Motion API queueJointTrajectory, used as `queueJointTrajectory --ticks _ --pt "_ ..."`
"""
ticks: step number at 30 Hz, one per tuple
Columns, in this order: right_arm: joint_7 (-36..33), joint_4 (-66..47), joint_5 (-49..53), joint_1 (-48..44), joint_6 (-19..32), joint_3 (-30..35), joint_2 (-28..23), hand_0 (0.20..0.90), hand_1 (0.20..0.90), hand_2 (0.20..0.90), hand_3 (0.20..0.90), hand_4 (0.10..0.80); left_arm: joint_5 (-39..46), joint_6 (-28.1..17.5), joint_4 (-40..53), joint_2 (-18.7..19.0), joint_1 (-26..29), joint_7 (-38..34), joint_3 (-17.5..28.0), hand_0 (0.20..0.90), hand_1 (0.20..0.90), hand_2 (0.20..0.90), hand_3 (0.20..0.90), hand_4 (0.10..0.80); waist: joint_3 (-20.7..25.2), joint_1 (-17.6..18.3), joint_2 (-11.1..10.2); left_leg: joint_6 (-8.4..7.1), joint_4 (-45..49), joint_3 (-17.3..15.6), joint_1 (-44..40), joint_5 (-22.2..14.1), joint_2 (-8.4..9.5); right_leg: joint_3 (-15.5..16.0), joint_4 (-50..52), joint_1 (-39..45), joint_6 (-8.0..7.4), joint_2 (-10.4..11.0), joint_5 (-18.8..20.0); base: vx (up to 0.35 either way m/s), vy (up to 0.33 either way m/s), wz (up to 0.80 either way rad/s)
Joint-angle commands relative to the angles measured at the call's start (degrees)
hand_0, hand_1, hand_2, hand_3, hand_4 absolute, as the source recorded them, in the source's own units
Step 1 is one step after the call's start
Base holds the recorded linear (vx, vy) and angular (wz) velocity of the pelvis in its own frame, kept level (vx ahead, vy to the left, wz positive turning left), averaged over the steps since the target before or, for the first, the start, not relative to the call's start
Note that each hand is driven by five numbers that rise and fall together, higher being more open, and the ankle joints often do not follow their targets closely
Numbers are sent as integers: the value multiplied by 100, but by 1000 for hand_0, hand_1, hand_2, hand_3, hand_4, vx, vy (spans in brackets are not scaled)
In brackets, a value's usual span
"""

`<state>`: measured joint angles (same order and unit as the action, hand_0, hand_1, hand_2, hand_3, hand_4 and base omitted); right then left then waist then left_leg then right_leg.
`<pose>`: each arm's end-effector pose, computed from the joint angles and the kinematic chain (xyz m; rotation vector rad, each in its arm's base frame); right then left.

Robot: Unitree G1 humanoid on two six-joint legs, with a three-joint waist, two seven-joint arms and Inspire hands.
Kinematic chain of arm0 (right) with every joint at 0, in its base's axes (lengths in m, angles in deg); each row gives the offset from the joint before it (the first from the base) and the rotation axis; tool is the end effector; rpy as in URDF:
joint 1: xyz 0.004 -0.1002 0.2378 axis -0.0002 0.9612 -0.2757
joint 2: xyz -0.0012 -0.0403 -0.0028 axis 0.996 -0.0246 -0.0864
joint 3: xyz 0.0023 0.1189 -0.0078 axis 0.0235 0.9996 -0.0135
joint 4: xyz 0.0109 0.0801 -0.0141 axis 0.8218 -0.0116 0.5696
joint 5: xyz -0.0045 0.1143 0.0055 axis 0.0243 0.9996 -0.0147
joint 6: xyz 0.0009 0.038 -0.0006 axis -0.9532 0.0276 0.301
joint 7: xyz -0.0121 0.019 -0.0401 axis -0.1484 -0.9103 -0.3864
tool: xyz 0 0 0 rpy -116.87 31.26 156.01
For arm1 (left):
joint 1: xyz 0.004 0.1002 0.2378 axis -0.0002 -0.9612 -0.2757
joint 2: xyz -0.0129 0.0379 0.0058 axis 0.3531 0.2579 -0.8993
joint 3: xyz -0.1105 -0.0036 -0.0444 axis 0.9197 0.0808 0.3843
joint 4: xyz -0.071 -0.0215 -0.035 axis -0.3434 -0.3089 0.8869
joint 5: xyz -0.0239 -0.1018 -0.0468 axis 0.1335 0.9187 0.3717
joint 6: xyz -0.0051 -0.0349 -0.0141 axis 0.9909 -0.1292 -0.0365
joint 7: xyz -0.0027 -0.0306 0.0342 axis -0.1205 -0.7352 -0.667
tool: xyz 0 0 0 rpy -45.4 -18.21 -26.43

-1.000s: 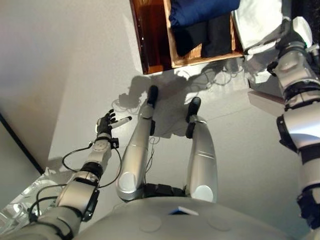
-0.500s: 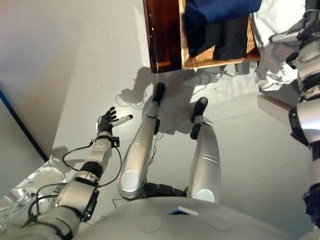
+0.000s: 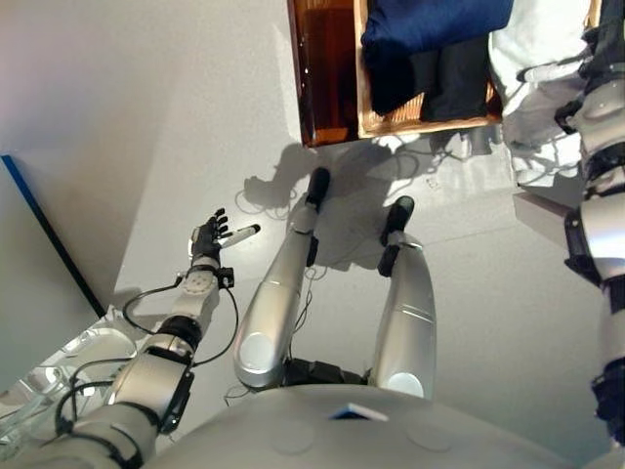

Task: Pick up the clothes and place them into the washing machine

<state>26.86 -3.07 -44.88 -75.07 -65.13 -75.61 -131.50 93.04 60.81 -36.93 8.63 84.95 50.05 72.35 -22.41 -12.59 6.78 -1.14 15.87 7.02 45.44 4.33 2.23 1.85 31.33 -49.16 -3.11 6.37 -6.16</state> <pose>0.3575 -0.3371 0.1891 -0.6951 0.2511 -0.5932 0.2203 0.1976 -0.0811 0.0821 0.5819 0.2239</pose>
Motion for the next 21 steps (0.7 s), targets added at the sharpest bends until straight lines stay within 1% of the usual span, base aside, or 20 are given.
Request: queueJointTrajectory --ticks 1,2,3,4,5,6,7,8,9,10,11,12,13,14,15,16,17,18,19,21 --pt "-227 -228 939 159 402 13 -402 200 200 200 200 300 97 -165 -270 142 -410 -70 150 900 900 900 900 800 363 61 67 -23 214 -3 -291 -628 300 -24 -1001 662 -40 -281 286 52 14 1" --pt "-269 -280 1836 283 552 569 -355 200 200 200 200 300 71 -208 -198 142 -481 -78 155 900 900 900 900 800 392 64 103 -22 119 -16 -408 -612 301 -18 -1103 789 -50 -255 293 0 0 0" --pt "-271 -288 1837 298 552 581 -355 200 200 200 200 300 72 -207 -196 149 -485 -78 149 900 900 900 900 800 389 58 99 -22 113 -17 -420 -611 301 -19 -1107 800 -50 -255 294 33 18 -1" --pt "-284 -349 2179 335 620 743 -306 200 200 200 200 300 99 -232 -165 139 -507 -84 173 900 900 900 900 800 397 62 113 -20 69 -31 -458 -604 289 -26 -1140 827 -53 -259 297 0 0 0" --pt "-329 -453 2952 459 756 1171 -172 200 200 200 200 300 96 -272 -94 155 -533 -134 175 900 900 900 900 800 407 66 147 -16 -25 -60 -564 -591 290 -42 -1219 925 -66 -242 312 0 0 0" --pt "-333 -464 2954 478 756 1184 -170 200 200 200 200 300 96 -272 -92 162 -537 -134 170 900 900 900 900 800 406 61 141 -16 -32 -61 -575 -589 290 -44 -1224 934 -66 -241 313 32 31 -5" --pt "-345 -500 3512 625 848 1506 -31 200 200 200 200 300 99 -288 -84 156 -538 -192 161 900 900 900 900 800 428 72 165 -10 -111 -71 -663 -589 293 -78 -1301 1025 -80 -232 315 20 22 -9" --pt "-345 -506 3514 636 849 1514 -30 200 200 200 200 300 99 -289 -85 161 -540 -192 157 900 900 900 900 800 425 67 160 -10 -117 -73 -674 -587 292 -80 -1306 1034 -80 -232 317 37 54 -13" --pt "-321 -672 4331 764 1026 1863 218 200 200 200 200 300 130 -325 -84 139 -512 -276 117 900 900 900 900 800 431 81 192 2 -119 -114 -720 -605 300 -108 -1326 1070 -82 -222 319 18 32 -9" --pt "-324 -683 4335 781 1028 1872 222 200 200 200 200 300 131 -325 -83 145 -517 -277 113 900 900 900 900 800 432 76 185 2 -119 -117 -724 -606 299 -111 -1326 1074 -82 -222 318 23 59 -10" --pt "-294 -783 4977 879 1168 2135 406 200 200 200 200 300 151 -334 -73 129 -491 -334 92 900 900 900 900 800 433 90 219 11 -107 -137 -742 -623 309 -149 -1323 1096 -75 -221 303 6 27 -8" --pt "-295 -794 4985 895 1172 2143 412 200 200 200 200 300 151 -334 -74 136 -494 -333 89 900 900 900 900 800 434 85 212 11 -105 -139 -745 -625 309 -151 -1322 1098 -75 -221 302 20 64 -12" --pt "-316 -1011 5575 1044 1400 2472 657 200 200 200 200 300 220 -359 -35 87 -482 -430 40 900 900 900 900 800 445 110 259 20 -106 -162 -763 -644 314 -190 -1323 1115 -77 -219 288 15 37 -9" --pt "-322 -1022 5576 1058 1403 2478 663 200 200 200 200 300 222 -358 -32 92 -487 -432 36 900 900 900 900 800 447 106 254 20 -107 -164 -766 -644 314 -192 -1324 1118 -77 -219 288 23 69 -10" --pt "-188 -1293 6193 1230 1647 2836 953 200 200 200 200 300 272 -370 -15 6 -493 -468 -23 900 900 900 900 800 453 123 315 33 -99 -174 -783 -667 331 -233 -1329 1136 -85 -212 264 9 32 -6" --pt "-194 -1311 6193 1252 1654 2846 961 200 200 200 200 300 274 -371 -14 11 -498 -469 -31 900 900 900 900 800 457 118 310 34 -100 -175 -788 -668 331 -233 -1330 1141 -85 -212 263 16 65 -11" --pt "-131 -1437 6566 1308 1878 3069 1150 200 200 200 200 300 324 -395 -11 -37 -512 -485 -37 900 900 900 900 800 480 110 370 38 -116 -182 -805 -675 348 -240 -1342 1157 -89 -197 245 7 33 -13" --pt "-128 -1435 6568 1310 1880 3069 1150 200 200 200 200 300 326 -396 -10 -36 -514 -485 -39 900 900 900 900 800 481 109 370 39 -117 -183 -806 -675 348 -241 -1343 1159 -89 -197 246 22 65 -18" --pt "-109 -1814 6871 1351 2221 3326 1343 200 200 200 200 300 366 -400 -26 -103 -542 -534 -37 900 900 900 900 800 494 118 437 46 -138 -197 -833 -679 368 -279 -1365 1179 -97 -192 244 15 32 -14" --pt "-136 -1909 6918 1395 2338 3403 1422 200 200 200 200 300 375 -400 -27 -121 -548 -537 -42 900 900 900 900 800 496 122 462 47 -152 -206 -857 -680 370 -288 -1368 1195 -100 -188 244 16 47 -9"
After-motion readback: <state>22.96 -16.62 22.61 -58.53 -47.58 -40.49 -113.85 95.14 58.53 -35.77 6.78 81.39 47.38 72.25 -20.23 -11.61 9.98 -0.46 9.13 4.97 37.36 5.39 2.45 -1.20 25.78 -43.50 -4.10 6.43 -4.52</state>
